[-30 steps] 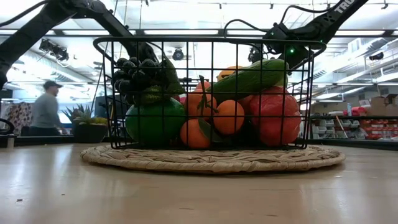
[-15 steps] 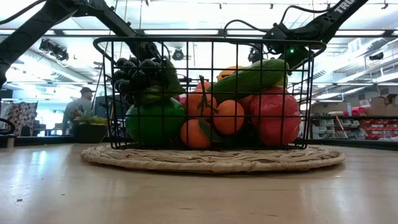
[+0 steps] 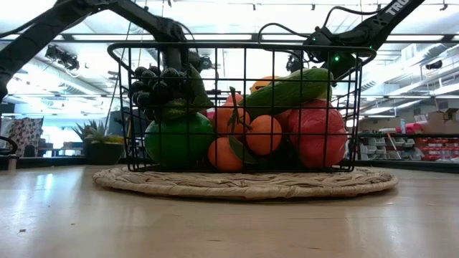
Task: Build produce basket
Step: Put the red apple into the black wire basket
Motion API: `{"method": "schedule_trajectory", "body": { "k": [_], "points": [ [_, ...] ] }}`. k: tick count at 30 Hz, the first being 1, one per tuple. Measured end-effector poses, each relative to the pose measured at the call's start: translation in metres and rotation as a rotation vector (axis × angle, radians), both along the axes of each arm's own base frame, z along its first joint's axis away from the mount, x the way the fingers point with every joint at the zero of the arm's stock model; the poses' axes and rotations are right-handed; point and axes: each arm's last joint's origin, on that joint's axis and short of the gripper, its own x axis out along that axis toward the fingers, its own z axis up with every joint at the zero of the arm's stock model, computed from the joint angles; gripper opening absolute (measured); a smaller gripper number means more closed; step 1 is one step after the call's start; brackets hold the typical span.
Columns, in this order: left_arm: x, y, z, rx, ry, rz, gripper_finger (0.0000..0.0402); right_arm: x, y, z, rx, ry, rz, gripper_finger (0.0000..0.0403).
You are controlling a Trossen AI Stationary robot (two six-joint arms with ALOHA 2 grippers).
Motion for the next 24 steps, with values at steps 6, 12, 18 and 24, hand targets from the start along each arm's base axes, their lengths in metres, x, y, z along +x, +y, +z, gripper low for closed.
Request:
{"method": "schedule_trajectory", "body": {
  "k": [6, 12, 18, 24],
  "points": [
    [-0.003, -0.01, 0.049, 0.05, -0.063, 0.049, 0.015, 0.0, 0.0, 0.0, 0.0, 0.001, 0.0, 0.0267],
    [0.009, -0.037, 0.088, 0.128, -0.172, 0.054, 0.0115, -0.001, -0.001, 0.0, 0.0, 0.0, -0.005, 0.0267],
    [0.027, -0.067, 0.099, 0.157, -0.168, -0.019, 0.0067, -0.001, -0.001, 0.0, 0.007, -0.005, 0.008, 0.0267],
    [0.027, -0.06, 0.101, 0.264, -0.139, -0.008, 0.0066, -0.001, 0.0, 0.0, 0.013, -0.007, 0.015, 0.0267]
  ]
}}
